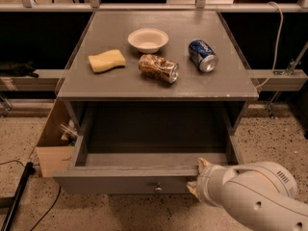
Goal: Open top drawer
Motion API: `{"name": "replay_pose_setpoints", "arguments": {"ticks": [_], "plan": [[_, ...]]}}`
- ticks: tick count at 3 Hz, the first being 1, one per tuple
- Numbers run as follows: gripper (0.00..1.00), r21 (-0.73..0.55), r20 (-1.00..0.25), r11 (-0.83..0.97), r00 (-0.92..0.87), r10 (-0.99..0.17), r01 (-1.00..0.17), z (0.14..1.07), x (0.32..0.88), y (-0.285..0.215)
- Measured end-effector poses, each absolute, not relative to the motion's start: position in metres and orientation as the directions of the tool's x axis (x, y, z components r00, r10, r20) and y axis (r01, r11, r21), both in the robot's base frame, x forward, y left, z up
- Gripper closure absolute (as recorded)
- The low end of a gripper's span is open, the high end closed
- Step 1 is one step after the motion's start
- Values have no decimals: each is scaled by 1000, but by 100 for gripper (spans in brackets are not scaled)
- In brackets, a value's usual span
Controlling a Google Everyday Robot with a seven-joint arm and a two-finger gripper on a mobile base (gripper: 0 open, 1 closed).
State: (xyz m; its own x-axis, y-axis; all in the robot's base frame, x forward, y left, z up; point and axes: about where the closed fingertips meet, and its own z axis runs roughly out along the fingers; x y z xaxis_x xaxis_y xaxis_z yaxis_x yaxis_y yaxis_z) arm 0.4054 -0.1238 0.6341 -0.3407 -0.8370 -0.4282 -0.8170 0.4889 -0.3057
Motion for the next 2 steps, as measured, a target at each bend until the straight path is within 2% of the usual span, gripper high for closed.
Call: {"name": "replay_pose_setpoints", "arguments": {"ticks": [1, 2], "plan": [[16, -306, -428, 489, -341, -837, -817, 634, 405, -124], [0, -306, -428, 489, -341, -837, -817, 634, 405, -124]]}}
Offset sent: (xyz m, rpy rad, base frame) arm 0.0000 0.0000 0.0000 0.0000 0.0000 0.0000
